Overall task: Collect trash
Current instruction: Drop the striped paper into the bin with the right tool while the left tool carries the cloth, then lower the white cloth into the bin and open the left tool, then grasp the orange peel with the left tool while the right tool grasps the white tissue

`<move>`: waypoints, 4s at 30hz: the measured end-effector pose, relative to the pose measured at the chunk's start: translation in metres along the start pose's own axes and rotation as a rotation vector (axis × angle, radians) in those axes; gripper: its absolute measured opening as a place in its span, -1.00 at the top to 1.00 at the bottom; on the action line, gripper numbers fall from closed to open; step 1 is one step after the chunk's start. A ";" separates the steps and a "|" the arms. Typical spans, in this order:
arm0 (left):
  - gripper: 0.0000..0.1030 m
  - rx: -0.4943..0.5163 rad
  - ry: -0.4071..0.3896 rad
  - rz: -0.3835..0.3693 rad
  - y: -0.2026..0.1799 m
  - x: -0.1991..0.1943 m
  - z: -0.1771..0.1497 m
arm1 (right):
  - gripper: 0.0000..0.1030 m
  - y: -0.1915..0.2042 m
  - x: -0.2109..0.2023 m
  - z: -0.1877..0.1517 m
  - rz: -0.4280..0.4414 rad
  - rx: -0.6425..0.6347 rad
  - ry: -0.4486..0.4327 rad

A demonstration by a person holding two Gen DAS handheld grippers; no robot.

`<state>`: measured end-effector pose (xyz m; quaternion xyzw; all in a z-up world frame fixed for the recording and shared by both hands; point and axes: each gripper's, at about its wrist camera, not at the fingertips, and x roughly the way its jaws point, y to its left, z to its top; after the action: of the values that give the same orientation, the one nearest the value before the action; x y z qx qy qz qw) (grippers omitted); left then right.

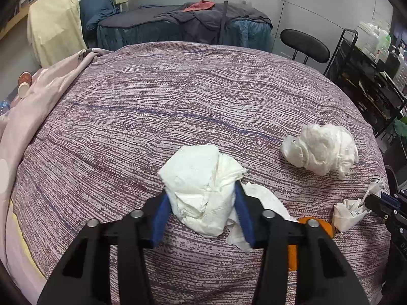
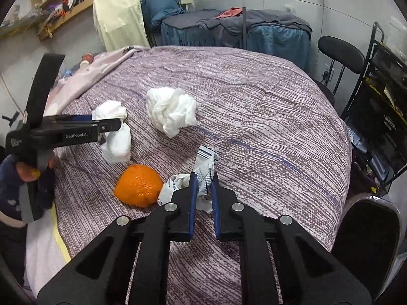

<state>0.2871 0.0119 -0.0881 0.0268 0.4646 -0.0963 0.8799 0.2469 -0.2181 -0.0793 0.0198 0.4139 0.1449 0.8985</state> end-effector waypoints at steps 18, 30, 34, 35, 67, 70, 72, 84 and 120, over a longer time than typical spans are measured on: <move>0.64 -0.061 -0.204 -0.137 -0.028 -0.105 -0.038 | 0.85 -0.008 -0.107 -0.041 0.046 0.091 -0.214; 0.64 -0.004 -0.236 -0.275 -0.094 -0.130 -0.071 | 0.85 -0.046 -0.159 -0.092 -0.018 0.196 -0.287; 0.64 0.013 -0.220 -0.325 -0.117 -0.128 -0.078 | 0.85 -0.070 -0.172 -0.113 -0.062 0.256 -0.294; 0.64 0.019 -0.217 -0.338 -0.123 -0.128 -0.080 | 0.85 -0.076 -0.175 -0.119 -0.077 0.272 -0.295; 0.64 0.279 -0.100 -0.432 -0.262 -0.105 -0.110 | -0.04 -0.171 -0.164 -0.222 -0.329 0.573 -0.180; 0.64 0.324 -0.083 -0.426 -0.278 -0.100 -0.115 | -0.06 -0.176 -0.171 -0.220 -0.355 0.582 -0.196; 0.64 0.349 -0.066 -0.428 -0.289 -0.095 -0.118 | -0.08 -0.179 -0.175 -0.221 -0.366 0.589 -0.204; 0.64 0.442 -0.016 -0.424 -0.328 -0.079 -0.127 | -0.17 -0.196 -0.188 -0.228 -0.425 0.636 -0.230; -0.88 0.344 -0.135 -0.281 -0.223 -0.103 -0.099 | -0.47 -0.133 -0.159 -0.160 -0.224 0.446 -0.264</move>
<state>0.1066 -0.1783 -0.0499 0.1049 0.3808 -0.2972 0.8693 0.0612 -0.4033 -0.0878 0.1899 0.3146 -0.0537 0.9285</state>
